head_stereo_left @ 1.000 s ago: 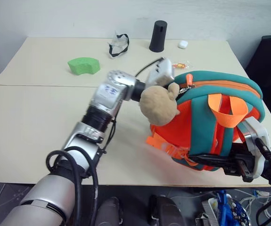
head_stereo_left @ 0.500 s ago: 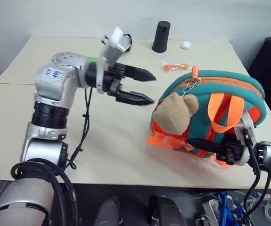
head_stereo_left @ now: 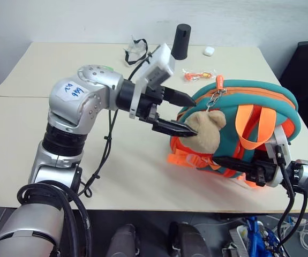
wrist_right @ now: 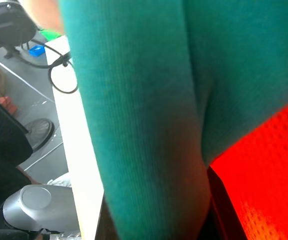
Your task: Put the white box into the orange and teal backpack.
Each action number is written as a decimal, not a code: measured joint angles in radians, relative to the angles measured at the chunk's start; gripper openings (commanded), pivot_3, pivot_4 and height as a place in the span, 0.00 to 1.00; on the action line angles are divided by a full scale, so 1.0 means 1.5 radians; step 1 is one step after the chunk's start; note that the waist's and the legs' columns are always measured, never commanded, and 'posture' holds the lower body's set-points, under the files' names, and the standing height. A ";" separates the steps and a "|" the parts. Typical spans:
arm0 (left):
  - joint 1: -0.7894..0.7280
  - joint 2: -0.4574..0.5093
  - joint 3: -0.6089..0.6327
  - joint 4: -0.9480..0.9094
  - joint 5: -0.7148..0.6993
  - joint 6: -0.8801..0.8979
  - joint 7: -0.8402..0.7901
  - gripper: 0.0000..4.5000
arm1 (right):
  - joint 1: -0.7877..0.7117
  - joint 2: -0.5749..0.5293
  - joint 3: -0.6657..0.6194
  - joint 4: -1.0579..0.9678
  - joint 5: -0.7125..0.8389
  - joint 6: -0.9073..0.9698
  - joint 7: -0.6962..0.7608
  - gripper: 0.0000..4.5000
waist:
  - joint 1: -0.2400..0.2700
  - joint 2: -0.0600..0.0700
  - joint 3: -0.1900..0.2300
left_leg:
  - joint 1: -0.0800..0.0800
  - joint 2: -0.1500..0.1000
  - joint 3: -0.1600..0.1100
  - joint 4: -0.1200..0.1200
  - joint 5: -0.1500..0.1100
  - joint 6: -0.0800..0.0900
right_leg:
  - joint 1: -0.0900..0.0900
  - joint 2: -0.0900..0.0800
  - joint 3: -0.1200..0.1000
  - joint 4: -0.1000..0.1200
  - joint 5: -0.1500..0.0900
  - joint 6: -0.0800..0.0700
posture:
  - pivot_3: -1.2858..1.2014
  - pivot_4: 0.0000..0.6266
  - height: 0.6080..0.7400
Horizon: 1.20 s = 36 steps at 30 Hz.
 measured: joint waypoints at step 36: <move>0.025 0.037 -0.056 -0.040 0.031 -0.121 -0.012 0.99 | -0.029 0.018 0.019 0.001 -0.007 0.012 -0.022 0.00 | 0.003 0.000 0.000 | 0.000 -0.001 0.000 0.000 0.000 0.000 | 0.000 0.000 0.000 0.000 0.000 0.000 | 0.52 0.24 1.00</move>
